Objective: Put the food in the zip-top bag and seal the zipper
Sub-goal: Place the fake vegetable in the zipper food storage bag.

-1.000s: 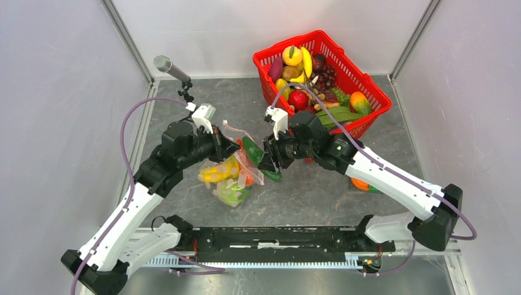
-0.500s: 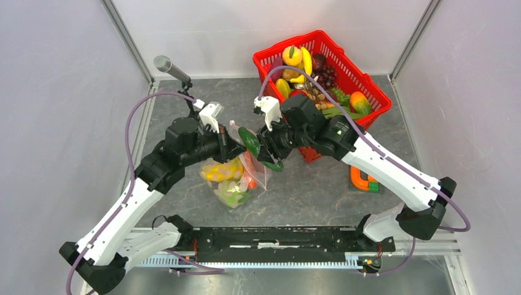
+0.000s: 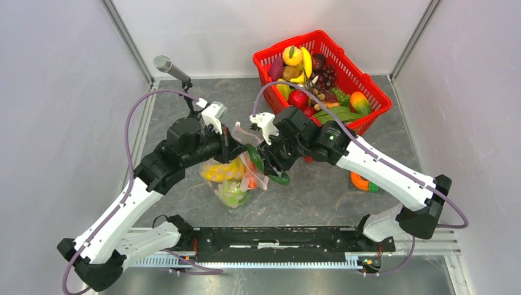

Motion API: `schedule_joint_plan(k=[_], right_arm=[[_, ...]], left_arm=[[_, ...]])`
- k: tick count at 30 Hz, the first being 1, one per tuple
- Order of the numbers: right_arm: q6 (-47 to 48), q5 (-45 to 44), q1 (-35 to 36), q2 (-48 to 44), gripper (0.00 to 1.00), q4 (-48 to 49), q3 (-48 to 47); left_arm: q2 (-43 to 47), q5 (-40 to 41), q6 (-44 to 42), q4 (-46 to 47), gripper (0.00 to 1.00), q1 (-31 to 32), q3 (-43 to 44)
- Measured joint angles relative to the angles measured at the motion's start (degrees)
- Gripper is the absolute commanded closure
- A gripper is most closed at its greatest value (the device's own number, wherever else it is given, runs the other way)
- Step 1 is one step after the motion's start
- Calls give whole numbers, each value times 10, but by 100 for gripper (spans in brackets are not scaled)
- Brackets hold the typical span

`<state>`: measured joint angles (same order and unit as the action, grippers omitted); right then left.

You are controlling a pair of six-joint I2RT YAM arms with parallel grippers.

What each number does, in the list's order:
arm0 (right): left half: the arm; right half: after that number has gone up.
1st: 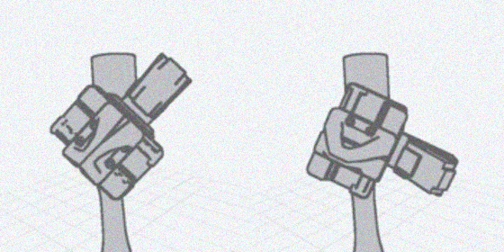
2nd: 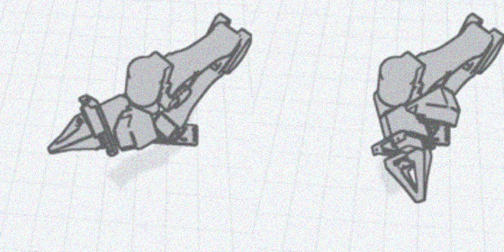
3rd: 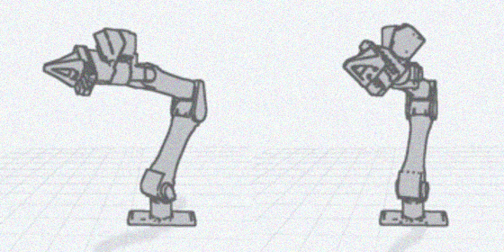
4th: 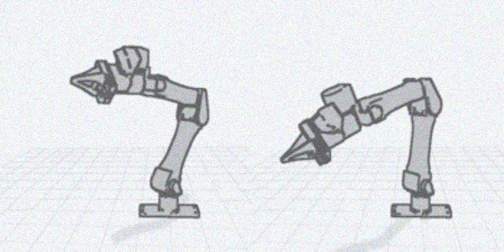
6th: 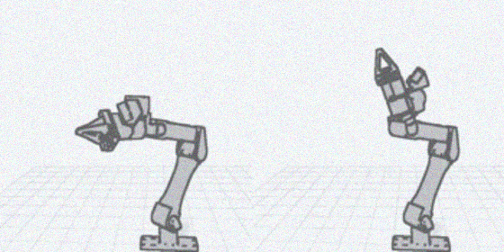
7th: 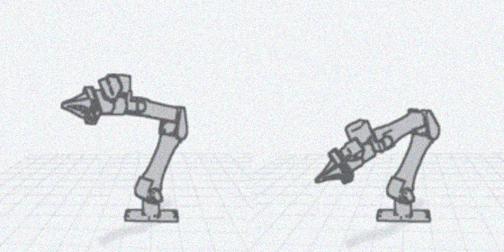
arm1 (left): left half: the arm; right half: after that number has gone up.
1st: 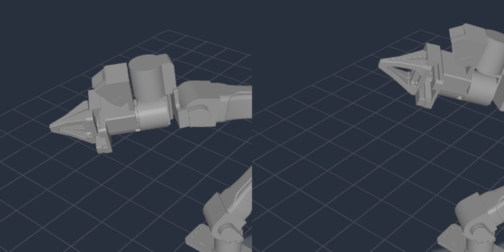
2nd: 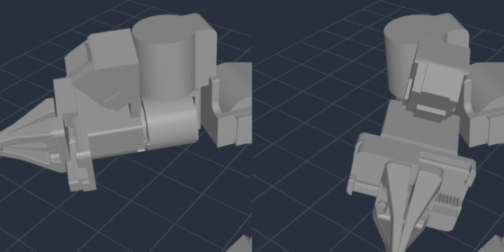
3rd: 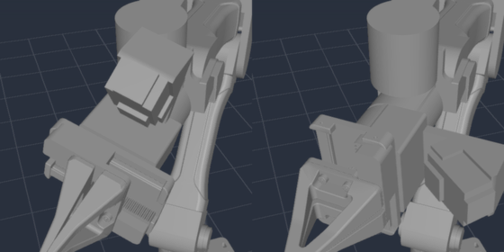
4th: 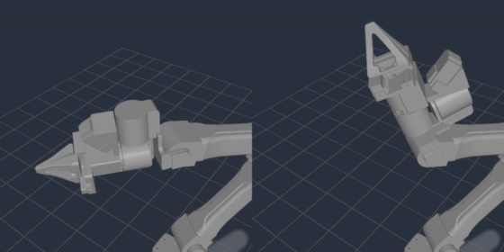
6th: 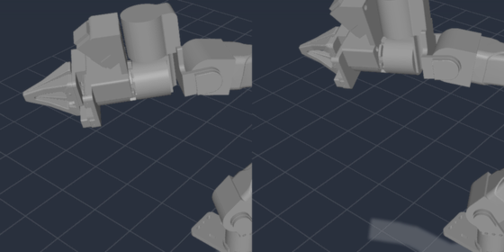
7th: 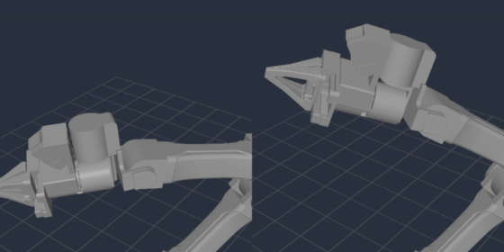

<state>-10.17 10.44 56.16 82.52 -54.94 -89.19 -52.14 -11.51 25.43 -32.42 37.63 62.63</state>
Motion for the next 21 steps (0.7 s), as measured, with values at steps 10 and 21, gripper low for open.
schedule_joint_plan(k=[10,21], right_arm=[[11,2,0,46,98,-11,-66],[42,23,-1,86,55,1,-92]], left_arm=[[-25,-2,-33,-5,98,62,13],[-4,33,-37,-18,98,66,13]])
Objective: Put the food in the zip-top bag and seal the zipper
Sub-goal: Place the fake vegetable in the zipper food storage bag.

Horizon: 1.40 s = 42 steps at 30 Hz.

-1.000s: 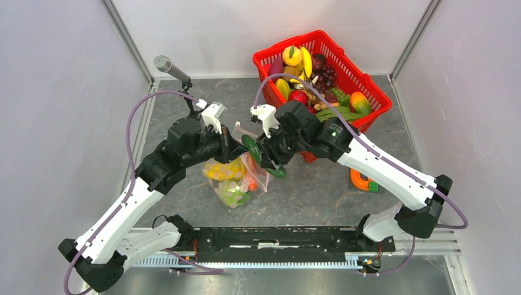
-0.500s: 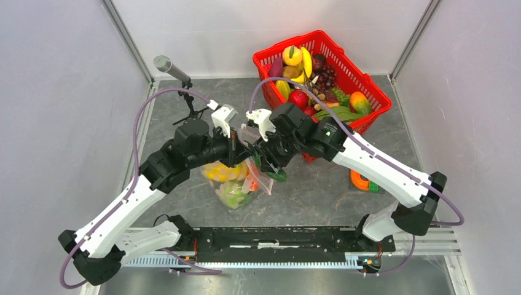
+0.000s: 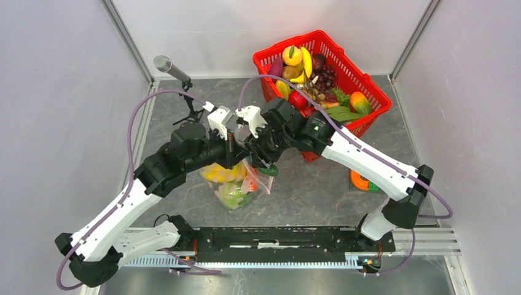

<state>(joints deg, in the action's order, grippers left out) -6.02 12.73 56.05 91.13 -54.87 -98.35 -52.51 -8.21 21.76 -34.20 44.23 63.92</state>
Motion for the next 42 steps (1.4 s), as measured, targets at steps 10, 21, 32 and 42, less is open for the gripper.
schedule_joint_plan(k=[10,21,32,42], right_arm=[[13,-5,0,-133,18,122,130],[0,-23,-1,-205,30,193,205],[-35,3,-2,-218,62,197,256],[-42,-23,-3,-209,92,198,256]], left_arm=[[29,56,0,0,98,0,0],[18,60,1,5,98,0,0],[5,67,1,14,98,0,0],[4,67,2,14,98,0,0]])
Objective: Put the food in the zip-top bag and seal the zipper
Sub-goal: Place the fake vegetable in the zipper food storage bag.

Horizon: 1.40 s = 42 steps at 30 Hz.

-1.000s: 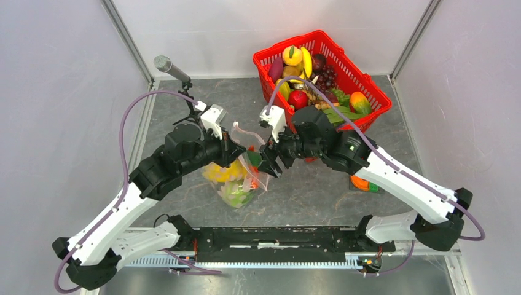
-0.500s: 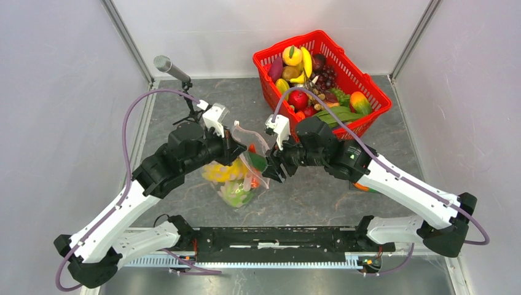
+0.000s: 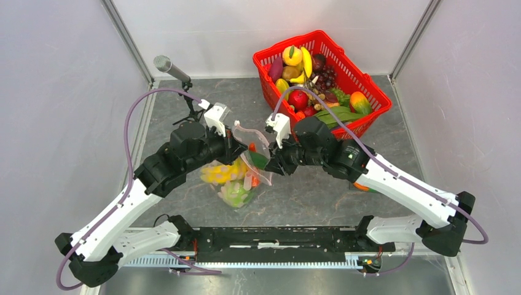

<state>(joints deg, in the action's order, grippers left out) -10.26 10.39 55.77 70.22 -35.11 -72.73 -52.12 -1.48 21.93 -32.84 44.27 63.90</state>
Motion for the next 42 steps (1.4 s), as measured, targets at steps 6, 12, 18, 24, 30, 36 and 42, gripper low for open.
schedule_joint_plan(k=[6,12,18,24,30,36,42], right_arm=[[1,-30,0,-42,100,20,0],[26,-16,0,-36,100,30,-27],[131,45,-3,49,100,0,-54],[271,96,-3,45,100,-27,-62],[366,116,-4,30,100,-33,-68],[407,111,-4,49,96,-26,-70],[419,106,-4,62,93,1,-63]], left_arm=[[0,0,0,0,98,0,0],[-6,-11,0,0,98,0,0],[-12,-37,-2,-1,98,0,4],[-16,-47,-2,-8,98,0,12],[-15,-65,-16,-14,98,0,19],[-23,-113,-30,-10,98,0,29],[-38,-142,-33,-4,98,0,29]])
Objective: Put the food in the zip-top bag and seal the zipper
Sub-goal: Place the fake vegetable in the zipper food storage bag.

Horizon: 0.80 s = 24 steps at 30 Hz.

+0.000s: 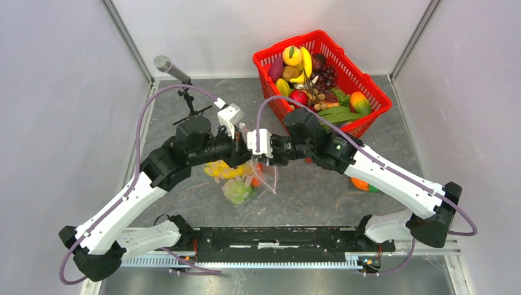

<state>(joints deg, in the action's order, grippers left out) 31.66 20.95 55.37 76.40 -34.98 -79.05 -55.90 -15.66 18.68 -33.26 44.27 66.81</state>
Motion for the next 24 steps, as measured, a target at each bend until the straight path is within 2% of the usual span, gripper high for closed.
schedule_joint_plan(k=[1,7,9,10,11,13,18,24], right_arm=[[1,0,0,0,89,10,4],[2,-11,0,6,85,29,12],[1,-15,0,11,88,33,12],[-1,-17,0,12,86,40,14],[-4,-17,0,10,79,52,22],[-10,-20,0,2,77,84,46],[-31,-28,0,-34,81,172,127],[-13,17,-4,-24,80,156,106]], left_arm=[[-1,-2,0,0,98,0,0],[0,-10,0,4,98,0,0],[1,-8,0,4,98,0,0],[2,-5,0,5,98,0,0],[3,-3,0,5,98,-1,0],[7,1,0,7,98,-1,-1],[24,3,0,9,98,0,-8],[27,-10,0,17,98,0,-8]])
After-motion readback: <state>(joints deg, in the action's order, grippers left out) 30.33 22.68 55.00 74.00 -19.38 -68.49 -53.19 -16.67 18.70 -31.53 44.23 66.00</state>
